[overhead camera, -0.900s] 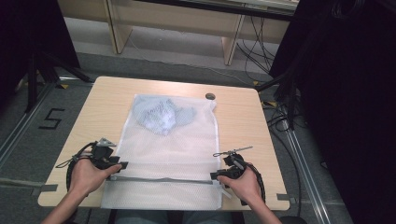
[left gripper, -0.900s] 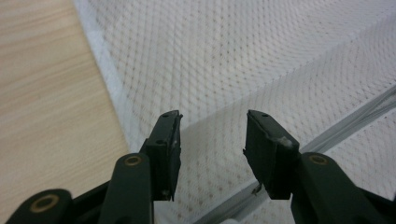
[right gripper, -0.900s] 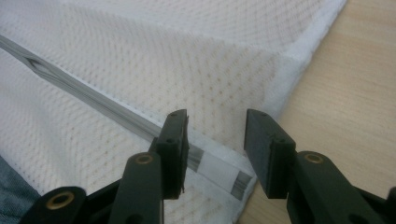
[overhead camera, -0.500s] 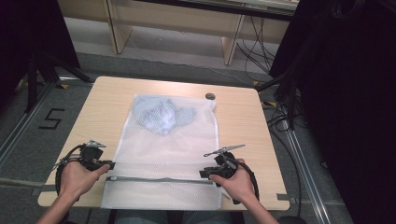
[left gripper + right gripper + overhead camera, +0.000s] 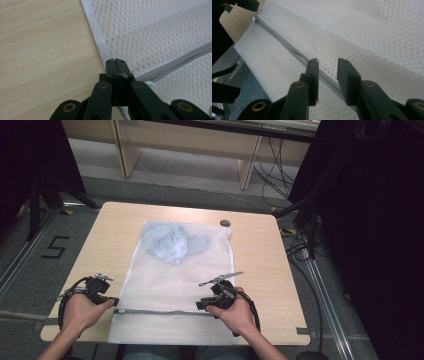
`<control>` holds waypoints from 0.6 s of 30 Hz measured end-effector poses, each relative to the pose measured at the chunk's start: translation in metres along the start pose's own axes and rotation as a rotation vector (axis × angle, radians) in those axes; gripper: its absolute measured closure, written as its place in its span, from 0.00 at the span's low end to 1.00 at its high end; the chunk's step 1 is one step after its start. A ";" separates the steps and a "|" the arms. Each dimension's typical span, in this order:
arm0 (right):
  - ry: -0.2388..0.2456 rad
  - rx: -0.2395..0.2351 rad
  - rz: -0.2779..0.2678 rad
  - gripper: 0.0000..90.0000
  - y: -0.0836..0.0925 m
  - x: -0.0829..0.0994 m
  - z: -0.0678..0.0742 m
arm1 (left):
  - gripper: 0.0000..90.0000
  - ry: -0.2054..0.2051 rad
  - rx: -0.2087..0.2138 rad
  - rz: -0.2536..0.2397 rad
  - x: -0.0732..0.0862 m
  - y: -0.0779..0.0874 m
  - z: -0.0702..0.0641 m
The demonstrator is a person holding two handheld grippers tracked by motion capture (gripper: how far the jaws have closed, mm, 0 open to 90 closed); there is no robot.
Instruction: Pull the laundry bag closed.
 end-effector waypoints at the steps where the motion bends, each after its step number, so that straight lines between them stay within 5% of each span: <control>1: 0.000 0.000 0.000 0.79 0.000 0.000 0.000 | 1.00 0.000 0.000 0.000 0.000 0.000 0.000; 3: -0.002 0.011 0.025 0.78 -0.006 -0.003 0.006 | 1.00 -0.013 -0.002 -0.009 0.000 -0.004 0.001; 4: 0.036 0.023 0.001 0.78 -0.009 -0.007 0.007 | 1.00 0.039 0.008 -0.005 0.002 -0.005 -0.002; 6: 0.085 0.025 -0.023 0.78 -0.014 -0.011 0.012 | 1.00 0.041 0.005 -0.011 0.001 -0.005 -0.001; 7: 0.042 0.028 0.002 0.78 -0.016 -0.009 0.015 | 1.00 0.047 0.001 -0.009 0.001 -0.005 -0.001; 9: 0.096 0.014 -0.009 0.78 -0.021 -0.013 0.020 | 1.00 0.051 0.004 -0.002 0.002 -0.006 -0.001; 13: 0.075 0.019 0.014 0.78 -0.026 -0.016 0.027 | 1.00 0.052 0.008 0.031 0.004 -0.006 -0.001; 14: 0.114 0.008 -0.004 0.78 -0.028 -0.020 0.029 | 1.00 0.052 0.008 0.031 0.004 -0.006 -0.001; 18: 0.109 0.003 0.010 0.79 -0.034 -0.023 0.037 | 1.00 0.061 0.014 0.033 0.005 -0.008 -0.002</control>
Point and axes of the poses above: each handheld gripper's, and its own axes: y roughly backward along the jaws, x roughly out of its underside, z roughly to its left, the point moved 9 cm from there along -y, roughly forward along the jaws, and after that the axes turned 10 degrees about z, right-handed, at the moved point
